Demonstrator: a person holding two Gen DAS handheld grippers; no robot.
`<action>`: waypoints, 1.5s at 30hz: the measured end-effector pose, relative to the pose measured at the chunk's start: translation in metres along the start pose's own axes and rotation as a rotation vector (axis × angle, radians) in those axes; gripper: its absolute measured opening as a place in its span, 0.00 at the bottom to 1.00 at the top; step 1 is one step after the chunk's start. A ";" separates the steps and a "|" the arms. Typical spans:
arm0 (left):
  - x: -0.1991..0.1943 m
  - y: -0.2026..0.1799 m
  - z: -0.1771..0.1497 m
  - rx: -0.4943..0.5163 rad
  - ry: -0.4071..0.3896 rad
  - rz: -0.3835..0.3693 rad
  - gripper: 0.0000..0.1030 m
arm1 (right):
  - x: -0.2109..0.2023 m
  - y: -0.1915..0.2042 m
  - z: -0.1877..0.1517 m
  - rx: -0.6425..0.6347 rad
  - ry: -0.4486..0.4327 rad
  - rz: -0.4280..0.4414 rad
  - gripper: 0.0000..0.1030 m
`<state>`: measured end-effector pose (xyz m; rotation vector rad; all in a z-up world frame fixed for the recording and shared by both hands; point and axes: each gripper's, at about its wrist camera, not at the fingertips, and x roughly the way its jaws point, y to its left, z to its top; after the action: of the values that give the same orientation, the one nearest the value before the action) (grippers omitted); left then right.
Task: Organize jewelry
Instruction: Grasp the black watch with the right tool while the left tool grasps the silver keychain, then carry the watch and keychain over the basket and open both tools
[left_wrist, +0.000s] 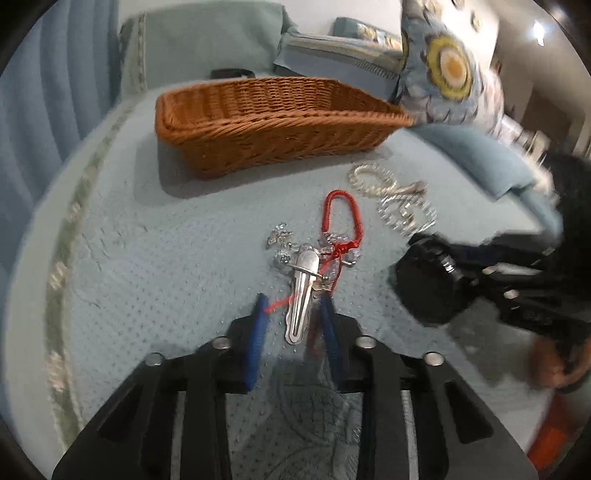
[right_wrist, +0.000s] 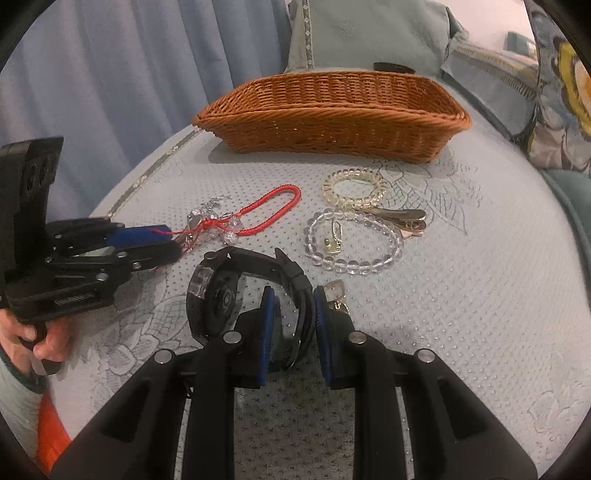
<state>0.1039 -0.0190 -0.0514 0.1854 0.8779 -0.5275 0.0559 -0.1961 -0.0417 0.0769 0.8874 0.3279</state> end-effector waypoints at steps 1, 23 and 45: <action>-0.001 -0.006 -0.001 0.026 0.002 0.027 0.10 | -0.001 0.000 0.000 -0.001 -0.004 -0.008 0.11; -0.085 0.002 -0.032 -0.196 -0.141 0.015 0.10 | -0.056 -0.016 -0.002 0.046 -0.162 0.027 0.10; -0.079 0.020 0.109 -0.230 -0.408 -0.098 0.10 | -0.063 -0.053 0.117 0.115 -0.282 -0.014 0.10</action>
<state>0.1469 -0.0129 0.0776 -0.1724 0.5442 -0.5275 0.1222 -0.2577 0.0684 0.2181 0.6261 0.2454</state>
